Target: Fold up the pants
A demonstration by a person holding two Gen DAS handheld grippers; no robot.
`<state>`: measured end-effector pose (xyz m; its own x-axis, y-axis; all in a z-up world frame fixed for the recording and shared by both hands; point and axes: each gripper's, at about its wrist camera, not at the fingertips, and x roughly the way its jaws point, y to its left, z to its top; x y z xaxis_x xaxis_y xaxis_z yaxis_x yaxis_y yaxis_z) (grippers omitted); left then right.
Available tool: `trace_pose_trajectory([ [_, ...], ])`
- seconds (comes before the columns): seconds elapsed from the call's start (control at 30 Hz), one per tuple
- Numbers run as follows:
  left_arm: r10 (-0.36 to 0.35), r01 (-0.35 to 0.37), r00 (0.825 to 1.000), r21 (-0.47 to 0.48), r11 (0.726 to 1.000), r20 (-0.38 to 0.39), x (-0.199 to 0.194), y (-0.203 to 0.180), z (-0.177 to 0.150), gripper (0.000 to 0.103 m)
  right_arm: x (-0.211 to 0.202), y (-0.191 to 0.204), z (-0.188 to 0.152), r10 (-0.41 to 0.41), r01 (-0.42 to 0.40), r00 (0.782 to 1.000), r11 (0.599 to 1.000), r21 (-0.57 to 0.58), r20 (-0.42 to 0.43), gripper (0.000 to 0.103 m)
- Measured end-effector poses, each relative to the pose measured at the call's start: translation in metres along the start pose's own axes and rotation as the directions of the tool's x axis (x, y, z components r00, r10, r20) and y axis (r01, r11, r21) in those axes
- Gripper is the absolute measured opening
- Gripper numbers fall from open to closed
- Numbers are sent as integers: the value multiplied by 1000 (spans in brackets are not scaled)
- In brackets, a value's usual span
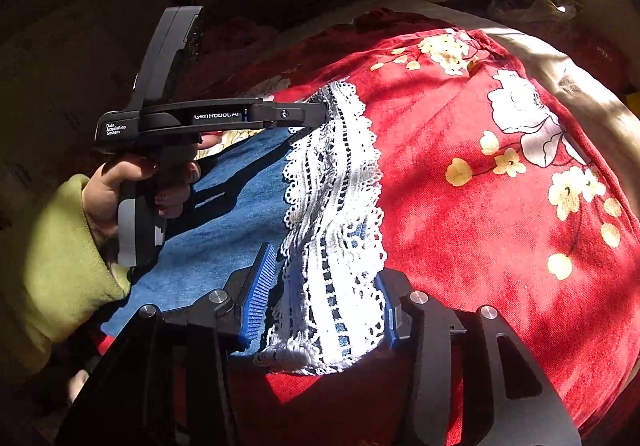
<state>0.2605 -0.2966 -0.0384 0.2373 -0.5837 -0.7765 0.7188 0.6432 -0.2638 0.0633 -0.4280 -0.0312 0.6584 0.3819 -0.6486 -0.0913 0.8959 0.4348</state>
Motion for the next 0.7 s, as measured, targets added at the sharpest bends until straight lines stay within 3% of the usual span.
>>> trace_pose_trajectory([
  [0.1, -49, 49, 999, -32, 998, 3, 9, 5, -3, 63, 6, 1, 0, 12, -11, 1000, 1000, 3, -5, 44],
  [0.13, -63, 62, 998, -38, 997, -3, 9, 5, -4, 59, 8, 2, 1, 20, -20, 1000, 1000, 0, -8, 42],
  [0.2, -93, 93, 996, -40, 995, -4, 6, 4, -4, 42, 10, 3, 3, 49, -49, 999, 999, 17, -10, 28],
  [0.23, -106, 106, 994, -35, 994, -5, 3, 2, -4, 29, 11, 4, 5, 62, -62, 998, 998, 26, -13, 27],
  [0.33, -88, 88, 996, 3, 996, -2, -5, -5, -7, 15, 9, 15, 10, 64, -64, 998, 998, -2, -7, 25],
  [0.57, -173, 178, 977, -31, 984, 128, -53, 6, -15, 12, -9, 50, 20, 91, -88, 995, 991, -106, 28, 24],
  [0.7, -173, 191, 961, -65, 980, 217, -92, 21, -30, 12, -15, 80, 26, 115, -107, 993, 975, -193, 34, 24],
])
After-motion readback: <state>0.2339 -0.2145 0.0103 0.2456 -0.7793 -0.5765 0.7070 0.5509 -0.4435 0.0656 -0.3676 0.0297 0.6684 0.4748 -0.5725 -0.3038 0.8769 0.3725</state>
